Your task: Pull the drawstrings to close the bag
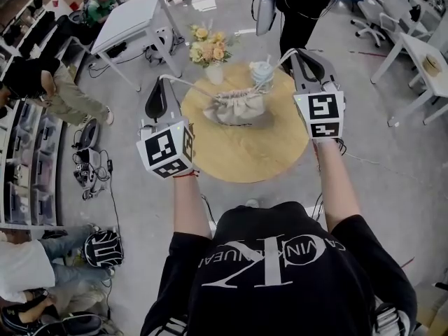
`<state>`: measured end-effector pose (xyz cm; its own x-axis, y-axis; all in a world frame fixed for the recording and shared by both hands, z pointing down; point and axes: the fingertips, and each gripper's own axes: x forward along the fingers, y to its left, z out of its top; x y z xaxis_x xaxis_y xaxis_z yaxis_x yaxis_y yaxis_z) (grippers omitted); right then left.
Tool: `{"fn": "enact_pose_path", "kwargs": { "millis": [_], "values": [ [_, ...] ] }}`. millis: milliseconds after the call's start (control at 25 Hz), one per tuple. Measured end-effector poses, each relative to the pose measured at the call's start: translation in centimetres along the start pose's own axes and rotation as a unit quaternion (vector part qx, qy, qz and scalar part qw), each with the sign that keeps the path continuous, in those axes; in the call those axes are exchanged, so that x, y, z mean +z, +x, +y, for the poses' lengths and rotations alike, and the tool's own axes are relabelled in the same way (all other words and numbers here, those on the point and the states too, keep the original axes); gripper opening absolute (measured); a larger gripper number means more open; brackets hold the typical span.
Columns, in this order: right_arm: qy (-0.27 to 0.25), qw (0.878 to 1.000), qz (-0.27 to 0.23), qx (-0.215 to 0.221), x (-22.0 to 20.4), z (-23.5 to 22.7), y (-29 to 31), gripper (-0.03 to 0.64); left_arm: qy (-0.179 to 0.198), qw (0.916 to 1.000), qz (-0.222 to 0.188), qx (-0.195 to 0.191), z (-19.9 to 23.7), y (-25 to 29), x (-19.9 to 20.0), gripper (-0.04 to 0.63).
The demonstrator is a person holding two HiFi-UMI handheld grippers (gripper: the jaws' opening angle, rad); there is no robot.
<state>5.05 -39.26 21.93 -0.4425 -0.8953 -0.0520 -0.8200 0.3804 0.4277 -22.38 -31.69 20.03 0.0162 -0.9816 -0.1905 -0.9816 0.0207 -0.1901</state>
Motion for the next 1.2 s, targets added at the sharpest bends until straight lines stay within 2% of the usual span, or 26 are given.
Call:
{"fn": "enact_pose_path", "kwargs": {
  "millis": [440,1200],
  "values": [
    [0.018,0.999,-0.028,-0.004,2.2,-0.4,-0.2,0.021,-0.02,0.9994,-0.029,-0.006,-0.1,0.5,2.1,0.011],
    [0.021,0.999,-0.034,-0.009,2.4,-0.3,0.2,0.021,-0.024,0.999,-0.037,-0.002,0.9,0.7,2.1,0.011]
  ]
}}
